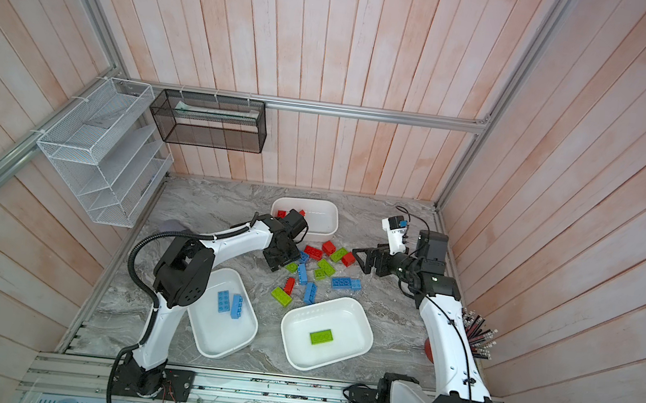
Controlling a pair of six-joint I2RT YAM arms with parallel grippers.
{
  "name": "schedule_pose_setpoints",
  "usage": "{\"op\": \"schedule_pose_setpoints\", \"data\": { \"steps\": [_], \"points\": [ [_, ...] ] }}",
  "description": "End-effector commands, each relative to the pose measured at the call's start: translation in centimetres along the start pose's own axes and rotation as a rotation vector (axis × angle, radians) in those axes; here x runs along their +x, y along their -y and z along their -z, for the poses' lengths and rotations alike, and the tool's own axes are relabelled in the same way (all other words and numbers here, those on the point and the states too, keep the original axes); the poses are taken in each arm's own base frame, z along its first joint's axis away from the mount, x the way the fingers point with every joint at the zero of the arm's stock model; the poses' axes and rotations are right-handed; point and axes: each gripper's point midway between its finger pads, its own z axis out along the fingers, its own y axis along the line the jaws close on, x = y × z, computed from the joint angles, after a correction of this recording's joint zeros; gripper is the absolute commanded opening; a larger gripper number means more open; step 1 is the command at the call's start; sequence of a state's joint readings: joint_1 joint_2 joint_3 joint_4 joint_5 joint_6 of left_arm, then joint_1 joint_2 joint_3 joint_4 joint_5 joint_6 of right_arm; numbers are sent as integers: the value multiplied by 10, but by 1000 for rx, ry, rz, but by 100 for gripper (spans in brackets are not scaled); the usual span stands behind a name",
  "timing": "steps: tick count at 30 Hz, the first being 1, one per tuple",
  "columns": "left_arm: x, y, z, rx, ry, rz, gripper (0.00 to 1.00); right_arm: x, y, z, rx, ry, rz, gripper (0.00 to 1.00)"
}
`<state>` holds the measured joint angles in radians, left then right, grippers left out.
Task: Sort the legos into containers by color
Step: 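Move the left gripper back to the pile and grasp a lime-green brick, then lift the lime-green brick with the left gripper and drop it into its tray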
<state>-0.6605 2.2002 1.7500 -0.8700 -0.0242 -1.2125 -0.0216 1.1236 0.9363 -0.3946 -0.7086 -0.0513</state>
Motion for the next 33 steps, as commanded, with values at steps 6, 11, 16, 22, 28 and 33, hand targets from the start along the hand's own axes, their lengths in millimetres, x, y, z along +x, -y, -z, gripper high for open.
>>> {"op": "schedule_pose_setpoints", "data": {
  "steps": [6, 11, 16, 22, 28, 33],
  "points": [
    [-6, -3, -15, -70, 24, 6, 62, -3, -4, 5, -12, 8, 9, 98],
    [-1, -12, -23, -141, -3, -3, 59, -3, -4, 5, -12, 8, 9, 98],
    [3, -20, -20, -177, -1, -18, 48, -3, -4, 4, -16, 8, 10, 98],
    [11, -34, -21, -240, -13, -46, 35, -1, -4, 5, -12, 11, 10, 98],
    [-13, -29, 2, -199, 48, -36, 27, 0, -4, 6, -10, 14, 4, 98],
    [-39, -23, 52, -159, 126, -122, 27, -5, -5, 8, -9, 20, 13, 98]
  ]
}}
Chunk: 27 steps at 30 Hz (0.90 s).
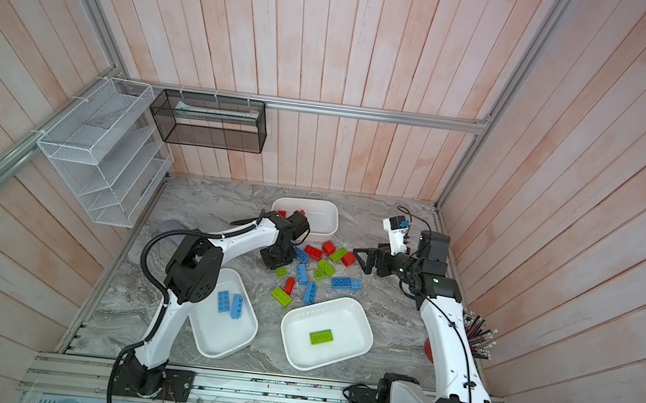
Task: Sort the legos into containers by color
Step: 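Lift the lime-green brick with the left gripper and drop it into its tray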
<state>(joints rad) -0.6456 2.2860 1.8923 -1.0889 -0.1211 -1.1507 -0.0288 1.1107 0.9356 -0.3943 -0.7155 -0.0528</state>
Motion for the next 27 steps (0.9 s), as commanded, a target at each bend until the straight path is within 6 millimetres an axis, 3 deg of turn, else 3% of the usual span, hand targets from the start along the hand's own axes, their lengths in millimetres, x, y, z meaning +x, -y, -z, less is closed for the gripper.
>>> {"op": "schedule_pose_setpoints", "data": {
  "steps": [1, 4, 7, 10, 14, 17, 19, 21, 24, 27],
  "points": [
    [-28, -9, 64, 37, 119, -76, 27, -2, -3, 3, -8, 6, 5, 98],
    [-21, -7, 105, 105, 144, -170, 27, -1, -3, 3, -14, 6, -1, 98],
    [11, 10, 140, 223, 144, -331, 27, 2, -4, 2, -21, 2, -12, 98],
    [56, 19, 153, 325, 87, -502, 27, 5, -5, 0, -32, 6, -26, 98],
    [136, 36, 163, 532, 17, -799, 27, 14, -5, -2, -44, 5, -54, 98],
    [191, 31, 147, 634, -63, -958, 25, 18, -2, -3, -32, 4, -56, 98],
    [210, 22, 128, 591, -115, -1036, 25, 23, -1, -3, -21, 5, -63, 98],
    [227, 22, 121, 570, -100, -1148, 25, 28, -1, -3, -20, 2, -71, 98],
    [243, 25, 111, 549, -57, -1271, 25, 31, -2, -1, -15, 1, -73, 98],
    [243, 23, 93, 496, -33, -1350, 25, 31, -3, 3, 0, 2, -66, 98]
  ]
}}
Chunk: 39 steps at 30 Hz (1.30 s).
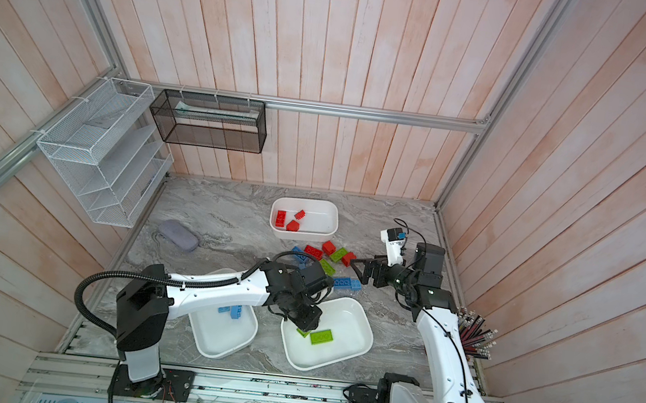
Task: Sort the legos into containers by color
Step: 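Lift the lime-green brick with the left gripper and drop it into its tray, then return the left gripper to the pile and grasp another lime-green brick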
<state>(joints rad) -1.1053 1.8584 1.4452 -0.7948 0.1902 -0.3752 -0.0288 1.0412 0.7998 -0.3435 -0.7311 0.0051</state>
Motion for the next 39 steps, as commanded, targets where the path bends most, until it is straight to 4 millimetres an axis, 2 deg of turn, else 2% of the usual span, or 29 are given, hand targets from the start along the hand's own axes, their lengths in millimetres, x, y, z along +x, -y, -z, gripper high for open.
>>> {"op": "schedule_pose_setpoints", "data": {
  "steps": [1, 5, 8, 10, 13, 15, 17, 21, 23, 28, 30, 32, 34, 36, 39],
  "points": [
    [-7, -5, -15, -46, 15, -167, 25, -2, -1, 6, 17, 16, 4, 98],
    [-1, -17, -38, -123, -33, -280, 26, -3, -2, 8, 22, 17, 5, 98],
    [-7, -27, -46, -188, -35, -329, 28, -5, -3, 11, 31, 20, 10, 98],
    [-16, -30, -43, -222, -6, -340, 34, -6, -3, 12, 32, 18, 13, 98],
    [-23, -25, -38, -209, 25, -328, 48, -7, -4, 13, 33, 16, 18, 98],
    [-27, -19, -30, -186, 44, -329, 60, -7, -4, 13, 36, 11, 21, 98],
    [-34, -12, -15, -170, 71, -294, 66, -7, -3, 13, 37, 8, 20, 98],
    [-49, -4, 24, -137, 104, -255, 70, -10, -3, 11, 28, 13, 17, 98],
    [-52, -9, 40, -135, 113, -229, 72, -12, -4, 11, 21, 16, 15, 98],
    [-49, -56, 69, -205, 95, 35, 73, -15, -4, 10, 17, 18, 14, 98],
    [-43, -85, 77, -240, 83, 254, 73, -16, -5, 10, 15, 19, 16, 98],
    [-31, -106, 78, -253, 62, 490, 73, -18, -5, 10, 16, 17, 18, 98],
    [-23, -113, 76, -248, 66, 664, 72, -19, -5, 10, 16, 15, 23, 98],
    [-20, -115, 70, -246, 74, 767, 73, -20, -4, 9, 13, 12, 21, 98],
    [-3, -122, 54, -289, 28, 889, 73, -21, -5, 9, 8, 10, 22, 98]
  ]
}}
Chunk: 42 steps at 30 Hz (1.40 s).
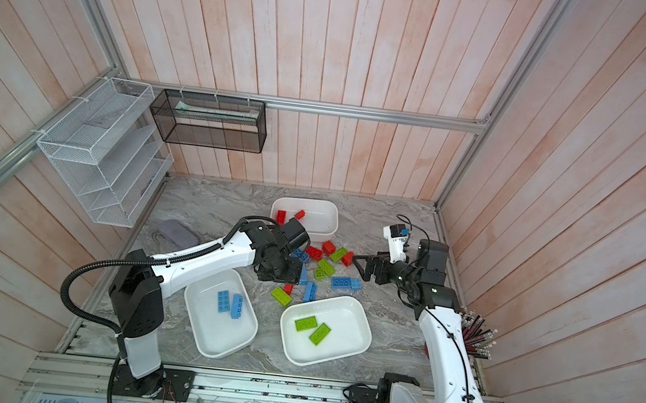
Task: Sort the legos into containers by color
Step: 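Return the left gripper to the pile and grasp another lime-green brick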
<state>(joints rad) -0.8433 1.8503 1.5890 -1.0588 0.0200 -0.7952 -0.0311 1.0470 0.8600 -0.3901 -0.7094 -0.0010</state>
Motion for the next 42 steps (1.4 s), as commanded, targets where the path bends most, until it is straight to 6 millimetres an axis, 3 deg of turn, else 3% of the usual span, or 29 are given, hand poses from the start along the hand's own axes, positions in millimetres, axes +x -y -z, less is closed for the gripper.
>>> {"op": "schedule_pose_setpoints", "data": {
  "steps": [1, 4, 13, 20, 25, 30, 34, 42],
  "points": [
    [22, -17, -14, -99, -50, 225, 73, -9, -4, 3, -13, 5, 15, 98],
    [26, -30, -31, -124, -62, 274, 72, -9, -4, 4, -13, 2, 20, 98],
    [30, -26, -68, -130, -113, 272, 64, -4, -5, 4, -15, -9, 17, 98],
    [26, -35, -84, -160, -113, 318, 64, -4, -5, 4, -15, -7, 17, 98],
    [14, -28, -86, -155, -91, 312, 65, -5, -5, 4, -15, -7, 16, 98],
    [12, -36, -90, -169, -93, 329, 66, -3, -5, 3, -17, -10, 13, 98],
    [12, -31, -96, -146, -104, 334, 66, -3, -4, 2, -22, -12, 10, 98],
    [26, -37, -107, -149, -139, 329, 48, -2, -4, 1, -24, -16, 9, 98]
  ]
}}
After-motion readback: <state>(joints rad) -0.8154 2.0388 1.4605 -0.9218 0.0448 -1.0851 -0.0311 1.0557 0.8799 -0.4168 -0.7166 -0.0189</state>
